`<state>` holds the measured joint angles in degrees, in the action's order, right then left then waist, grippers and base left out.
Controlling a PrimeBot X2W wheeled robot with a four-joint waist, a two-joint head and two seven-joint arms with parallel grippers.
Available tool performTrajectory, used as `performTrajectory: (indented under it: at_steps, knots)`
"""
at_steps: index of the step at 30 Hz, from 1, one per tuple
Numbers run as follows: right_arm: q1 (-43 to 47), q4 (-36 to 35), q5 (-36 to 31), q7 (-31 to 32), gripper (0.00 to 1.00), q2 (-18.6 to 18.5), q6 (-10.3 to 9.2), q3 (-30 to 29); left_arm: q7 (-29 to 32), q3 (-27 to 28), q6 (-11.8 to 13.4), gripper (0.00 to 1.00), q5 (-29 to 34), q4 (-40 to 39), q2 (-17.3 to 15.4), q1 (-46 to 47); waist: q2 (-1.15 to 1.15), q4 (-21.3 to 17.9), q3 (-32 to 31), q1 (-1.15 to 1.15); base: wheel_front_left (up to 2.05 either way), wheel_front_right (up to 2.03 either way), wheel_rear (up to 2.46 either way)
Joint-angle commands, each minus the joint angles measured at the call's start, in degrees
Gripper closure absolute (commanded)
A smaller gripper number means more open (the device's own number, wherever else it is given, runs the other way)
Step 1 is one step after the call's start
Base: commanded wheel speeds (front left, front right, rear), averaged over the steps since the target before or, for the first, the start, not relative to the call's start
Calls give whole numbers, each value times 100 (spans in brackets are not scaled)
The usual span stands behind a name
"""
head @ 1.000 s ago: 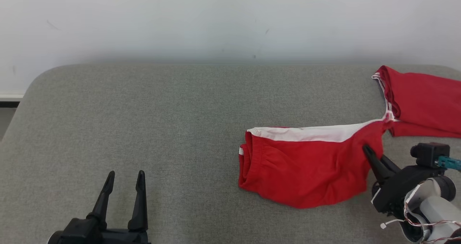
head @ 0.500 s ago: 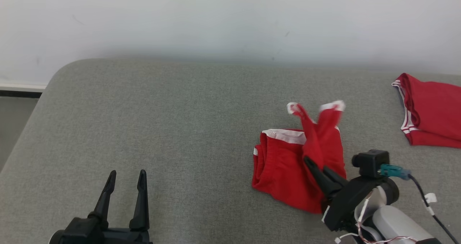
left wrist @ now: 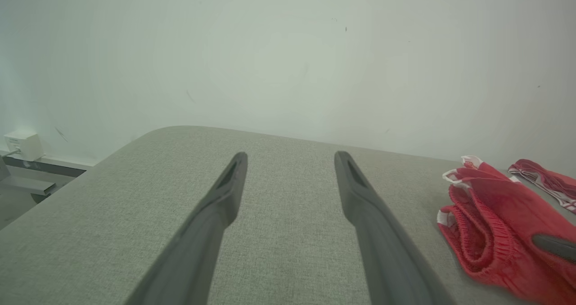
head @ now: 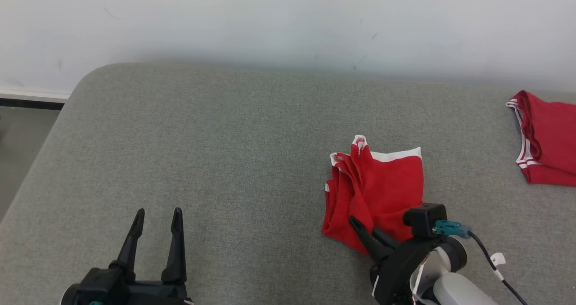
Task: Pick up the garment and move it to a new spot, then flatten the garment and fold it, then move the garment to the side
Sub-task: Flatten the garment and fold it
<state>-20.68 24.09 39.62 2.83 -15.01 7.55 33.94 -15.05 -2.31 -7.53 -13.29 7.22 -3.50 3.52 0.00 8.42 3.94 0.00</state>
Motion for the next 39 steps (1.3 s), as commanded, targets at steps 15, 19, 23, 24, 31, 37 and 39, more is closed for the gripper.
performTrajectory:
  at_steps: [15, 19, 23, 24, 31, 37, 39]
  knots:
    - [393, -338, -331, -1094, 0, -94, -16, -1178, -16, 122, 11, 0, 63, -30, 27, -76, 0, -165, -78, 0, 0, 0, 0]
    - [587, -424, -640, -1440, 0, -217, -16, -1669, -16, 141, 11, 0, 95, -61, 4, -121, 0, -199, -122, 0, 0, 0, 0]
    - [795, -395, -807, -1538, 69, -163, -16, -2033, -16, 138, 11, 0, 118, -71, -19, -161, 0, -210, -136, 0, 0, 0, 0]
    - [814, -363, -834, -1539, 97, -155, -16, -2094, -16, 130, 11, 0, 118, -65, -24, -162, 0, -205, -137, 0, 0, 0, 0]
    - [499, 192, -1043, -1529, 100, -50, -16, -2122, -16, 20, 11, 0, 132, -31, -78, -48, 0, -71, -55, 0, 0, 0, 0]
    - [-141, 1124, -1176, -1592, 100, 158, -16, -1937, -16, -97, 11, 0, 155, 16, -130, 76, 0, 94, 85, 0, 0, 0, 0]
    - [-470, 1659, -1285, -1637, 100, 272, -16, -1845, -16, -172, 11, 0, 173, 23, -115, 152, 0, 214, 181, 0, 0, 0, 0]
